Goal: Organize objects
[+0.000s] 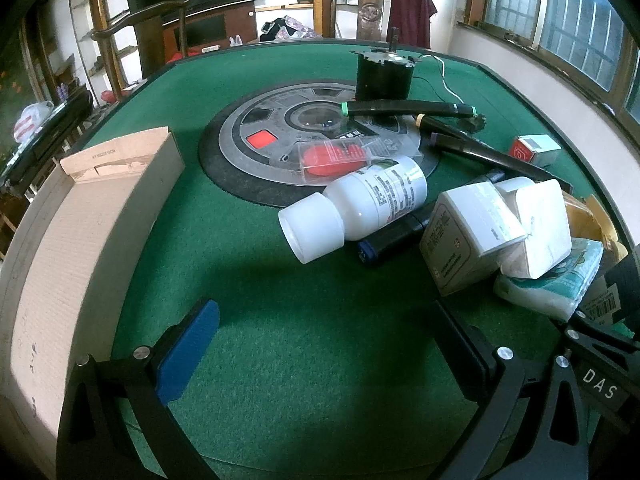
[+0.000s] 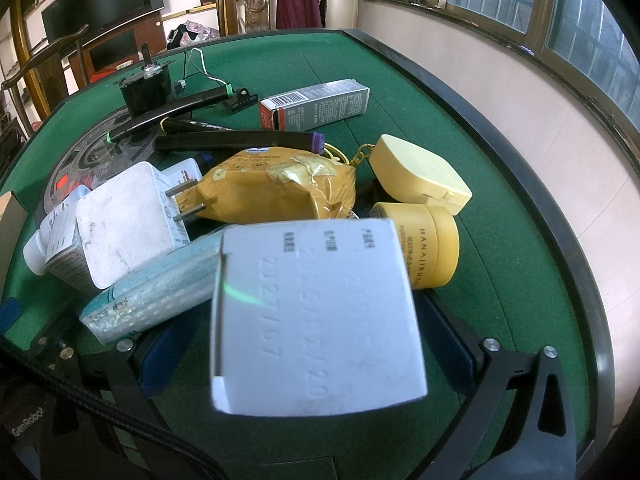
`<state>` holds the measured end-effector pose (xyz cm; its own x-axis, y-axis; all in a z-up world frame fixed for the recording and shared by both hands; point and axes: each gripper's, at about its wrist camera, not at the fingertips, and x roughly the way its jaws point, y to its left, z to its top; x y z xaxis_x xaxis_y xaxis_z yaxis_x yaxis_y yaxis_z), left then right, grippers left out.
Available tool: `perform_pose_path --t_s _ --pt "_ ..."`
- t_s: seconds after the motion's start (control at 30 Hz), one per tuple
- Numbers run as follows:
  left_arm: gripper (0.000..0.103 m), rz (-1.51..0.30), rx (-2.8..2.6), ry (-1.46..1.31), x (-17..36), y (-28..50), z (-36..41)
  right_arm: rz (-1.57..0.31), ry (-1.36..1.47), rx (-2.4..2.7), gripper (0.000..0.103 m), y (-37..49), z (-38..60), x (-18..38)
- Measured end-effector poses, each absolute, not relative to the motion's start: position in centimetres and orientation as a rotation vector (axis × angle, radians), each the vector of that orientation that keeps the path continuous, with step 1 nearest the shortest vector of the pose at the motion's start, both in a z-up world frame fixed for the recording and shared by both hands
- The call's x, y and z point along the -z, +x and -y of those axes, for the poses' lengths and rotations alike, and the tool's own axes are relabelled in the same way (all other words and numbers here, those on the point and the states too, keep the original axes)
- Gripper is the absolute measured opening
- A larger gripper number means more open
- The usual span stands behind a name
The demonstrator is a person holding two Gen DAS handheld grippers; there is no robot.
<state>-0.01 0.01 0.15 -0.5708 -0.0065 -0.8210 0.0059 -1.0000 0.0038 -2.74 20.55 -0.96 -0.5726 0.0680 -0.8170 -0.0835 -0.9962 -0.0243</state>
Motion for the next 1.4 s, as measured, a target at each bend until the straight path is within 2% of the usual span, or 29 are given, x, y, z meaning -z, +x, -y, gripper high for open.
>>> perform_pose_path --t_s 0.43,0.6,0.67,0.77,0.93,1.1,1.13,1.2,1.27,1.33,1.4 --pt "0.102 -0.009 2.759 1.443 -0.1 1.9 -0.1 0.014 -1.511 -2.723 0.103 -2.5 -20.6 1.1" --pt "0.1 0.012 2.768 1.542 -0.3 1.7 -0.4 -0.002 -1.495 -2.71 0.103 -2.4 -20.3 1.2" --pt "0.1 -0.076 2.891 1.541 -1.6 3.3 0.0 -0.012 -1.493 -2.711 0.103 -2.3 -20.5 1.1" --pt "0.1 -0.062 3.01 1.406 -4.1 6.3 1.2 -0.107 -1.459 -2.755 0.103 -1.4 -21.5 0.4" --pt "0.1 -0.077 3.111 1.18 -7.4 10.2 4.8 -0.245 -1.145 -2.946 0.103 2.1 -23.2 -3.6" --pt "0.101 -0.127 3.167 1.03 -8.4 11.3 7.9 -0.101 -0.474 -3.151 0.103 7.7 -22.3 -9.4" --pt "0.101 -0.123 3.162 1.066 -8.1 10.8 8.0 -0.092 -0.471 -3.191 0.103 7.4 -22.0 -9.8" --pt "0.101 -0.118 3.125 1.132 -7.4 10.3 7.7 -0.064 -0.699 -3.202 0.103 4.2 -21.5 -10.1" --pt "0.101 -0.113 3.119 1.206 -7.0 10.2 7.2 -0.116 -0.833 -3.172 0.103 2.2 -21.7 -9.8" --pt "0.101 -0.107 3.112 1.263 -7.0 10.1 6.6 -0.183 -0.801 -3.128 0.103 0.9 -22.9 -9.6" --pt "0.101 -0.099 3.124 1.258 -7.3 10.5 6.3 -0.162 -0.638 -3.061 0.103 2.6 -23.6 -9.9"
